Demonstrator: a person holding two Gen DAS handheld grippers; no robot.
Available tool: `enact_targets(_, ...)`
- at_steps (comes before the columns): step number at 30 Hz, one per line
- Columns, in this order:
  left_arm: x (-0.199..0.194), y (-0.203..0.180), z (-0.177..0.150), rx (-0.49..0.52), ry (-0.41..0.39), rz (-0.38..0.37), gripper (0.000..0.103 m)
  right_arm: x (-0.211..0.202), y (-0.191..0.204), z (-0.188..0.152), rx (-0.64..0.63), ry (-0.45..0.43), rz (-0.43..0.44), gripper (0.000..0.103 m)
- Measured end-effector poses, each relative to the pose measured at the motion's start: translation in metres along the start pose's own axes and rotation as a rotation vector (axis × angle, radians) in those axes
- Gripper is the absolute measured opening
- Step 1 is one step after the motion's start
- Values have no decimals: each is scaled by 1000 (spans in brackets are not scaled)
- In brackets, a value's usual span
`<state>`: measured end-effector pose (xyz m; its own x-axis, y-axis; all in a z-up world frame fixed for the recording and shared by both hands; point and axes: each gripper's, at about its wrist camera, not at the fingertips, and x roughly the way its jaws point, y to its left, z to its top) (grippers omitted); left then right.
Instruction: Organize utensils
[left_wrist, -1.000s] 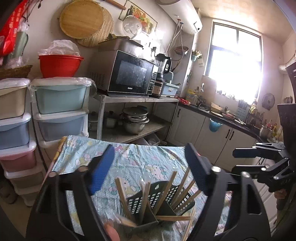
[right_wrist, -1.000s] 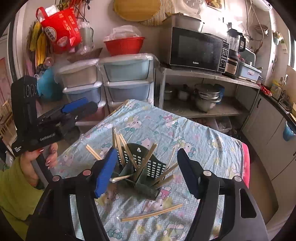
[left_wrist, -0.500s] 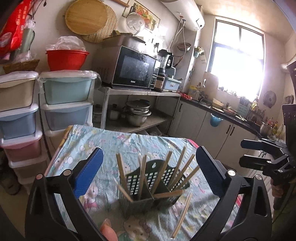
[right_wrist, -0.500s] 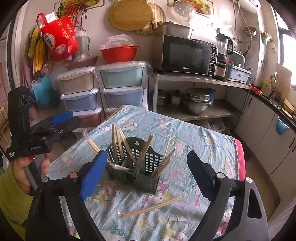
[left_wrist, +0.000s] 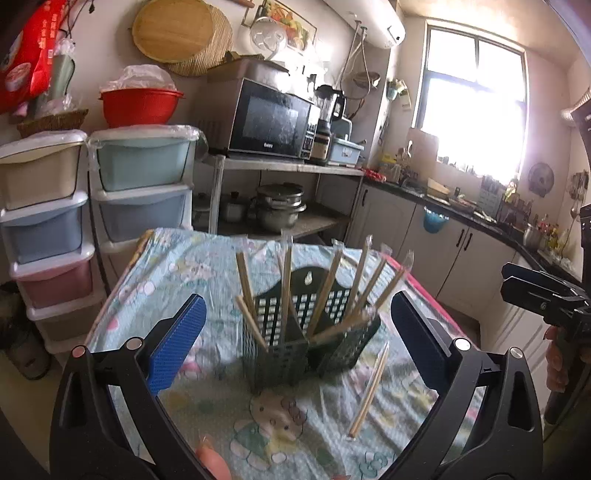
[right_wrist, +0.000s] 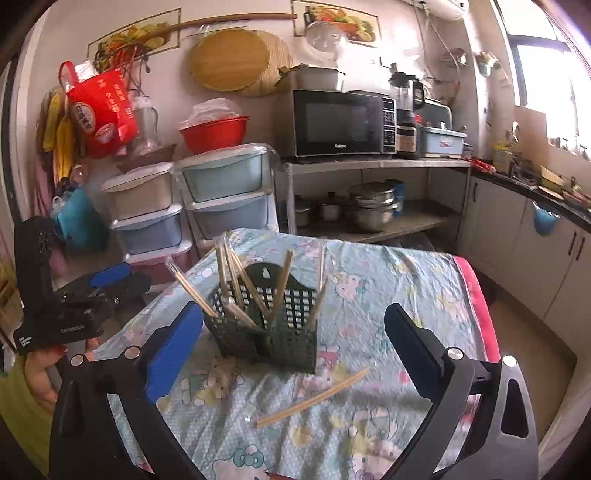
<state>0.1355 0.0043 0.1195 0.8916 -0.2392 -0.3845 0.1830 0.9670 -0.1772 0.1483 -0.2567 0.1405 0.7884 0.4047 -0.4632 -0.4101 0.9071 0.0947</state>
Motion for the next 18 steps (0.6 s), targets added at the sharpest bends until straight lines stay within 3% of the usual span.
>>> enact_targets(10,-1,-5,-43,-13,26,2,92,-9,0,-54,76,-37,-39,96)
enact_targets(18,-4,-16,-82,-12,22,0,92,-12,18,-97,29,-120,-107,96)
